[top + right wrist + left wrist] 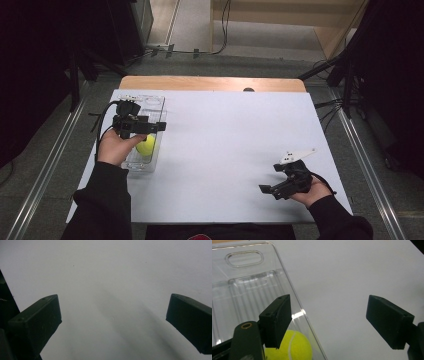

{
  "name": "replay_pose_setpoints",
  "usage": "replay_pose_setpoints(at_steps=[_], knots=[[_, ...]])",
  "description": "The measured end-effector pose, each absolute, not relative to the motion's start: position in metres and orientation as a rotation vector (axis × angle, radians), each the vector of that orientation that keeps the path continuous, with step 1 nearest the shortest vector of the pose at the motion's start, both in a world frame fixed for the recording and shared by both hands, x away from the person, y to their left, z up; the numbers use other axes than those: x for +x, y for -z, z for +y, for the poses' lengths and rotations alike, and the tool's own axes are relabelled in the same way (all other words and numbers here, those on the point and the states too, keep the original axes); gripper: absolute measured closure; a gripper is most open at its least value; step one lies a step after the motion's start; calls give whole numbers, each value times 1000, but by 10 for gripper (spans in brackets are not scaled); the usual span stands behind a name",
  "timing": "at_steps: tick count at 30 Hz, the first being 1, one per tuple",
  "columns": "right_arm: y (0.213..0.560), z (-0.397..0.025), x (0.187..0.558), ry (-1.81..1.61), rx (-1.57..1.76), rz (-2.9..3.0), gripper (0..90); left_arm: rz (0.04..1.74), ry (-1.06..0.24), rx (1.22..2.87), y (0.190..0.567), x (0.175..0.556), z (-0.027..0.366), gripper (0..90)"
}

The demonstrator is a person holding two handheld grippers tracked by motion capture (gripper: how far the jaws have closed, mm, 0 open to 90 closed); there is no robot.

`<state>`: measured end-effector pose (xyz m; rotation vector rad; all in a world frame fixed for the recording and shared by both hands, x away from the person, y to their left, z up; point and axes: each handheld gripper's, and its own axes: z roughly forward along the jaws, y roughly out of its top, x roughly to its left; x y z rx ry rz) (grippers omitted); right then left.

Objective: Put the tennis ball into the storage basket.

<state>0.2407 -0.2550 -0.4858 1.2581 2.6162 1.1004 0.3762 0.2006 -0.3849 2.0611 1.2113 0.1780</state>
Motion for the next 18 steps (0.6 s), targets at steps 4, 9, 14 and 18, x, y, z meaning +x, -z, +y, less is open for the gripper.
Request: replay_pose_setpoints(at_steps=[4, 9, 14, 18], knots=[[486, -255, 241, -1101, 1263, 2617, 0, 1193, -149, 2063, 387, 376, 195, 211], [486, -255, 241, -1103, 1260, 2616, 0, 1169, -113, 2069, 390, 374, 188, 211], [486, -255, 241, -1104, 1259, 2614, 0, 1151, -85, 2076, 393, 374, 183, 211], [485, -255, 240, -1105, 1266, 2610, 0, 1131, -82, 2080, 393, 372, 180, 212]])
